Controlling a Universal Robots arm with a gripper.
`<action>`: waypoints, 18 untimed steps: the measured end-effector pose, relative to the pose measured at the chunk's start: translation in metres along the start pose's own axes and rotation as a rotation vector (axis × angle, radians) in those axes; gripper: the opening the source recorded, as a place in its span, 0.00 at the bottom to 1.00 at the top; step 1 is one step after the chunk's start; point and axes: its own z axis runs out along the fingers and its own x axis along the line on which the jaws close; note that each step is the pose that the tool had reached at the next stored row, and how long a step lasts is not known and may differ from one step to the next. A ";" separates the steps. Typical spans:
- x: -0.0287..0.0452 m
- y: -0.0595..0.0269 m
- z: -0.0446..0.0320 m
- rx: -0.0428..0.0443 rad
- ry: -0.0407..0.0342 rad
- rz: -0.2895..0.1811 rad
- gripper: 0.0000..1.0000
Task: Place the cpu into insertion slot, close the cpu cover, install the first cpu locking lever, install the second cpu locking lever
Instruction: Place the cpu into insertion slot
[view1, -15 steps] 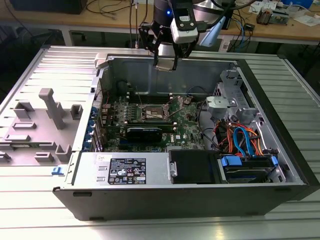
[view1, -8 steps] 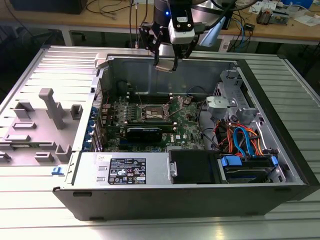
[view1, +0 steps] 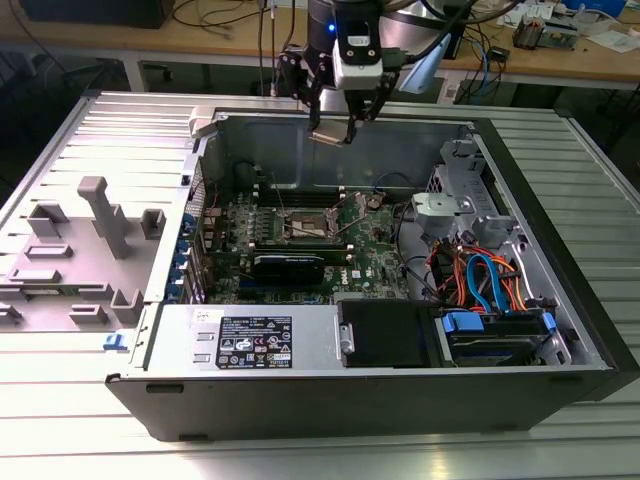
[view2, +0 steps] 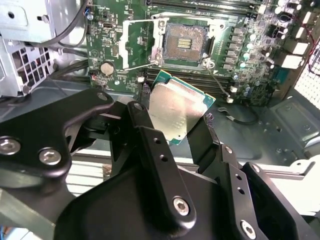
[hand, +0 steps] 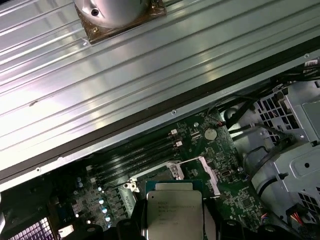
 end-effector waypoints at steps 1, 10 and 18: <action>0.0000 0.0000 0.0001 -0.0001 -0.0008 0.010 0.54; -0.0001 -0.0001 0.0017 -0.0010 -0.0069 0.082 0.54; -0.0002 -0.0005 0.0043 -0.0020 -0.0124 0.148 0.54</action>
